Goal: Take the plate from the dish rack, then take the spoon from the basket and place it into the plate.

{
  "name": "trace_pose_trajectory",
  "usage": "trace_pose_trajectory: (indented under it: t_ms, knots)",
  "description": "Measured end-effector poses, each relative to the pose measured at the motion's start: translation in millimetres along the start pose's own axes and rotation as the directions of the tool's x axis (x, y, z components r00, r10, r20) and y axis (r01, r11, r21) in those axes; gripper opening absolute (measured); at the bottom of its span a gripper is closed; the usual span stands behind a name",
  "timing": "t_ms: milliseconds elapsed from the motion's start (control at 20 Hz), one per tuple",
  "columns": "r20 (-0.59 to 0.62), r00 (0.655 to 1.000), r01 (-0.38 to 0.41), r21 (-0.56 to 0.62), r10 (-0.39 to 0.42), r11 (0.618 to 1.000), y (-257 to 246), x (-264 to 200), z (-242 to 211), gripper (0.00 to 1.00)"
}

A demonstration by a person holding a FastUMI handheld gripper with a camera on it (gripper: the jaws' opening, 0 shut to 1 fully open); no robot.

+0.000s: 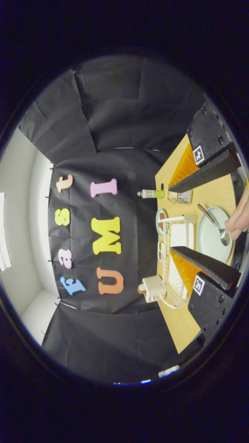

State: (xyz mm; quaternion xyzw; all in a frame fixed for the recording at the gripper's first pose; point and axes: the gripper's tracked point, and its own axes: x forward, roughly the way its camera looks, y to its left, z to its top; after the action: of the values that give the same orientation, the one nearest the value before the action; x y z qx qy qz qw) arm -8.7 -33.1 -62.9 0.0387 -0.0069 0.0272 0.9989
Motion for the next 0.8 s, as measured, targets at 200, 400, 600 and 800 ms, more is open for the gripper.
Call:
trace_pose_trajectory:
  t_ms: [200, 400, 600, 800]
  knots:
    - [-0.001, 1.000, -0.012, 0.026, 0.012, 1.000, -2, -9, 13, 0.99]
    - [0.019, 1.000, -0.007, -0.016, 0.007, 1.000, -3, -14, 19, 0.99]
    - [0.038, 0.999, 0.006, -0.045, -0.004, 0.999, -2, -17, 18, 1.00]
    - [0.032, 0.999, 0.006, -0.060, -0.004, 0.998, -6, -15, 16, 1.00]
